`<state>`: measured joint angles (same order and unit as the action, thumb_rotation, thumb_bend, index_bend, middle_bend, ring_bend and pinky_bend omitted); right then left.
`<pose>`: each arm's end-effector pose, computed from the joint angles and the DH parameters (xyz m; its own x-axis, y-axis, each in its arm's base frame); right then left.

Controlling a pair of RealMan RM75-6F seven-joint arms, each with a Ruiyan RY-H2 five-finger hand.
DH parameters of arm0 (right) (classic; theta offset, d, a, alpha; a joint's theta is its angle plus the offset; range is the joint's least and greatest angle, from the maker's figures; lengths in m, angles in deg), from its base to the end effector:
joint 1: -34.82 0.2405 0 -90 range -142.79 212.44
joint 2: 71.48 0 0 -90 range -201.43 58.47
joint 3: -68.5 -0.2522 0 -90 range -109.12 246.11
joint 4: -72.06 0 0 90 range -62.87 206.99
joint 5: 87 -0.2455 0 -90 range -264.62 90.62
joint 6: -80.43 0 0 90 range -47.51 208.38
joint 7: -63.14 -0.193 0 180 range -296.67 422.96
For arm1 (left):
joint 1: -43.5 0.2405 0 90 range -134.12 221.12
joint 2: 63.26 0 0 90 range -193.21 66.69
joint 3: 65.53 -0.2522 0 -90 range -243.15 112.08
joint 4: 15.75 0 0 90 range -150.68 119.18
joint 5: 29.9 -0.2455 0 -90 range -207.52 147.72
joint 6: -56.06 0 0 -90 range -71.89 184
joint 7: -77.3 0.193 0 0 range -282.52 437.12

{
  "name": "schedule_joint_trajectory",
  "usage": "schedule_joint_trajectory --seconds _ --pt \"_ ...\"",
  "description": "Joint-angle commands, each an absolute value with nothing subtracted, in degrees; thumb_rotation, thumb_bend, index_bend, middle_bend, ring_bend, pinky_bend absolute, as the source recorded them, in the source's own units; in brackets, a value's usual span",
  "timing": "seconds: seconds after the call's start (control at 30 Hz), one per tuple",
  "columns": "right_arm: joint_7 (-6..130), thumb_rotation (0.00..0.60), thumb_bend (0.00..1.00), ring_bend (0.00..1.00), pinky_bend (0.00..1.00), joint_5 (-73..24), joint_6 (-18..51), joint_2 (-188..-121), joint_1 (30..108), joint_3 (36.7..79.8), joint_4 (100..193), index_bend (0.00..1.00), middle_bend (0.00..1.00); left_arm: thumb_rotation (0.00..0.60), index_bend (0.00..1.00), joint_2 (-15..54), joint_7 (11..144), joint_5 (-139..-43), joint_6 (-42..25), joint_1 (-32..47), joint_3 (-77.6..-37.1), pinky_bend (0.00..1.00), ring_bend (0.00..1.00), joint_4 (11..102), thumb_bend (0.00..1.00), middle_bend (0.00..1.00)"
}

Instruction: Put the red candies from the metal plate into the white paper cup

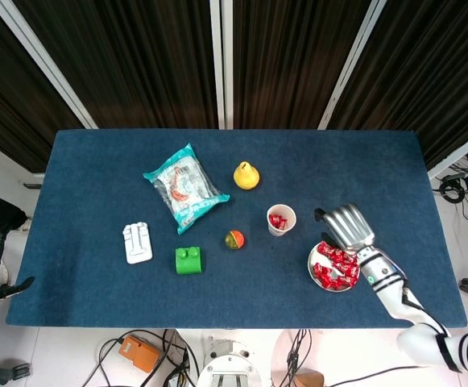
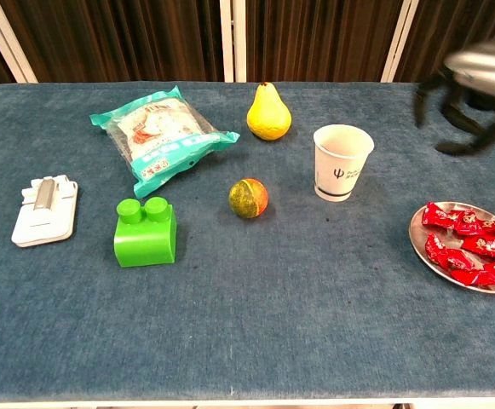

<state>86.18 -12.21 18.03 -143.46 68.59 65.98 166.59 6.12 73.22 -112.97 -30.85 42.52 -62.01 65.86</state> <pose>-0.1987 -0.3491 0.0105 0.6437 -0.1433 0.7517 -0.7334 -0.3961 0.5525 -0.3726 0.2127 0.1282 0.4156 -0.0236 0.9093 0.9048 0.1130 -0.4106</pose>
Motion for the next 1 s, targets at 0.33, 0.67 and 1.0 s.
schedule_joint_trajectory --seconds 0.33,0.67,1.0 --pt "86.14 0.6 0.47 1.0 1.0 -13.9 19.23 -145.88 64.52 68.88 161.03 0.52 0.84 0.6 0.0 6.25 73.58 -113.67 -31.71 42.62 -62.22 0.0 0.0 66.38 0.0 0.04" --pt "90.2 0.6 0.47 1.0 1.0 -16.35 22.66 -146.84 65.21 69.05 160.42 0.53 0.84 0.6 0.0 6.63 72.85 -113.17 -31.6 43.05 -62.47 0.0 0.0 65.62 0.0 0.04" --pt "90.03 0.6 0.47 1.0 1.0 -16.09 24.62 -148.68 65.98 68.77 157.82 0.51 0.84 0.6 0.0 6.64 72.72 -113.12 -31.75 43.12 -62.39 0.0 0.0 65.45 0.0 0.04"
